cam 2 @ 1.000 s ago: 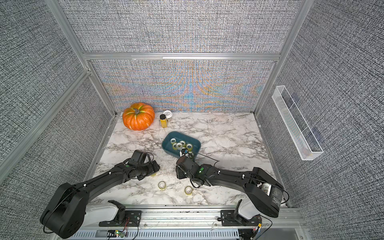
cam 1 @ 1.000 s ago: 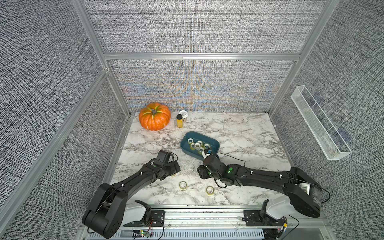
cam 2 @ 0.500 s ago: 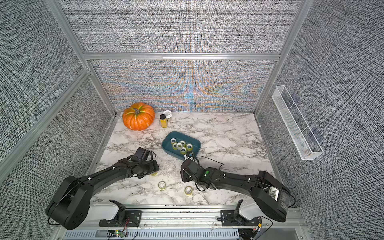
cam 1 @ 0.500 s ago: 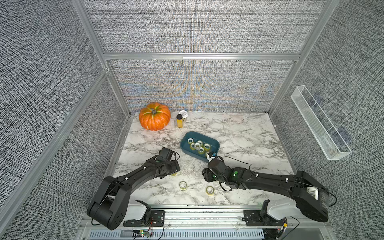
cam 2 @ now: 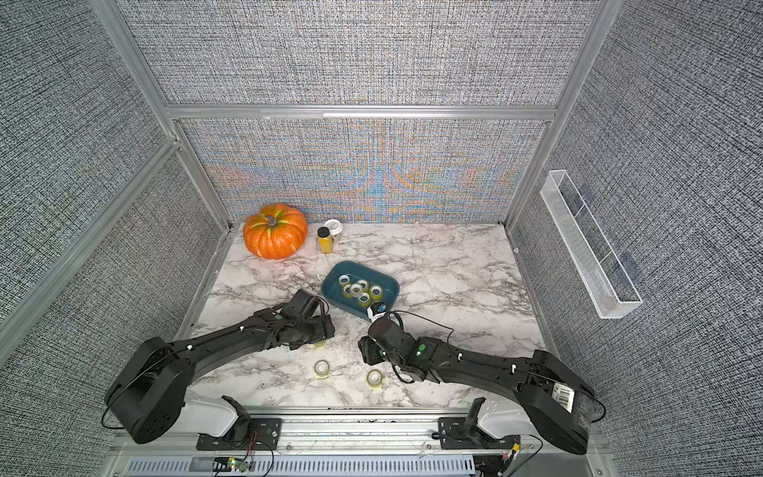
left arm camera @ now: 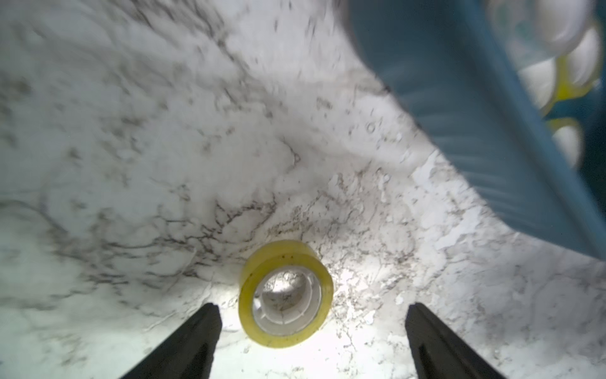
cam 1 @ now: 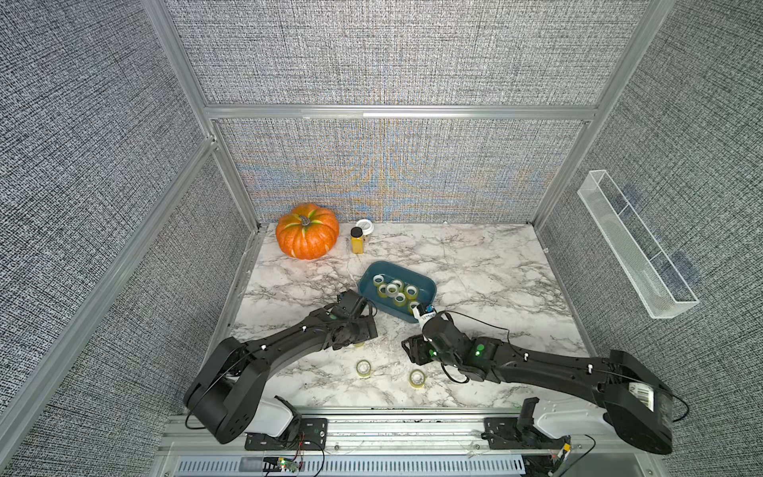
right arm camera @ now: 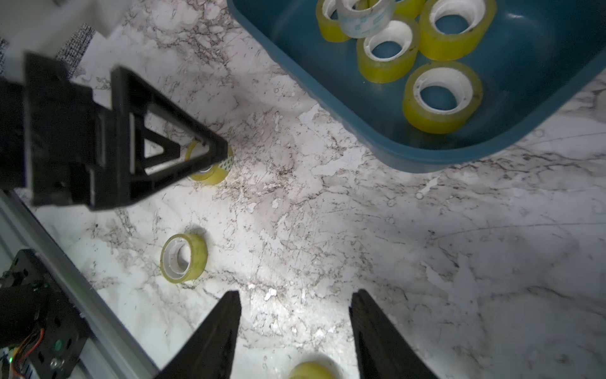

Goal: Put the transparent tape into the storage box
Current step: Move the tape to the center of the board.

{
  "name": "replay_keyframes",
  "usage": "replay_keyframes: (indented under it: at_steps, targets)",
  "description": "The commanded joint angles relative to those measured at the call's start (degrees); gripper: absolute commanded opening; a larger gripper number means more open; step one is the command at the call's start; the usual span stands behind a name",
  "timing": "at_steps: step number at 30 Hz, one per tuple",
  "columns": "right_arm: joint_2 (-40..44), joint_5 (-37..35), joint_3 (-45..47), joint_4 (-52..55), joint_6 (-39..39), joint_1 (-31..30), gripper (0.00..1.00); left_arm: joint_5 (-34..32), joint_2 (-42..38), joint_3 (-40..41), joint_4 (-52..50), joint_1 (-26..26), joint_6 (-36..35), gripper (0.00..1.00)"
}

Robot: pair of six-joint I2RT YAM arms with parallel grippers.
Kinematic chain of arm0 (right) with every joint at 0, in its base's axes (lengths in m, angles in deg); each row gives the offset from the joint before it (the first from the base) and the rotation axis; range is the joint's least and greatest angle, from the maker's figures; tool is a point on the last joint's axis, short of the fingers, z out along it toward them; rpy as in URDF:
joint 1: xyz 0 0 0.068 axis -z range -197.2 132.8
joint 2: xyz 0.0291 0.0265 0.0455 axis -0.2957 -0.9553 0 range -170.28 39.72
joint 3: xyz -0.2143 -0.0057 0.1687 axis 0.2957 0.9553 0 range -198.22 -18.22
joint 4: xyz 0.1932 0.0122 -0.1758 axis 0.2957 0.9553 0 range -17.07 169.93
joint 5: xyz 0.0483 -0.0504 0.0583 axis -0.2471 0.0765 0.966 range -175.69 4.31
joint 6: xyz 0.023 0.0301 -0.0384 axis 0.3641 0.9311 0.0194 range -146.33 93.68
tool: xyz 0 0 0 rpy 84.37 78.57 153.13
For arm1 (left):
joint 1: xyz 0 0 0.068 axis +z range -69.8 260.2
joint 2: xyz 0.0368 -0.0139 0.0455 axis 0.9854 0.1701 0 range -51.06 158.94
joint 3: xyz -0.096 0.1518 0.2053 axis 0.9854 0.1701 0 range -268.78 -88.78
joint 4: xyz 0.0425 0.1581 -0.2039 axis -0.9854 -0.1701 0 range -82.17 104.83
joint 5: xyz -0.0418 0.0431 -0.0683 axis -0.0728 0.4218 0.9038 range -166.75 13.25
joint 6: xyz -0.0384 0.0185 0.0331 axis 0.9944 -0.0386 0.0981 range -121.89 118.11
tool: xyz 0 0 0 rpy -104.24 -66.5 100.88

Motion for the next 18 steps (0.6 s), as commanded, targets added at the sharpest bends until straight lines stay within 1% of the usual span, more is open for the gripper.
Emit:
replay_keyframes:
  at_steps: [1,4,6,9,13,18]
  targets:
    - [-1.91,2.92,-0.99,-2.63,-1.52,-1.51,0.59,-8.11,-3.85,-0.94,-4.22,0.33,1.72,0.98]
    - [-6.20,4.76,-3.18,-4.95,-1.51,-3.08,0.59,-11.26,-7.77,0.29,-5.53,2.13,1.08,1.00]
    - [-9.98,5.70,-5.57,-5.75,-1.86,-4.07,0.59,-11.04,-9.49,1.13,-5.88,4.76,-0.16,1.00]
    - [-16.29,4.82,-11.78,-3.42,-1.41,-4.23,0.59,-10.51,-11.35,1.77,-7.05,8.52,-1.84,1.00]
    - [-22.81,3.51,-19.38,-0.45,-2.00,-3.62,0.59,-12.80,-14.97,3.00,-7.88,11.27,-2.08,1.00]
    - [-30.18,2.13,-28.31,2.92,-3.47,-2.52,0.59,-10.85,-18.20,6.35,-5.75,15.75,-3.62,1.00]
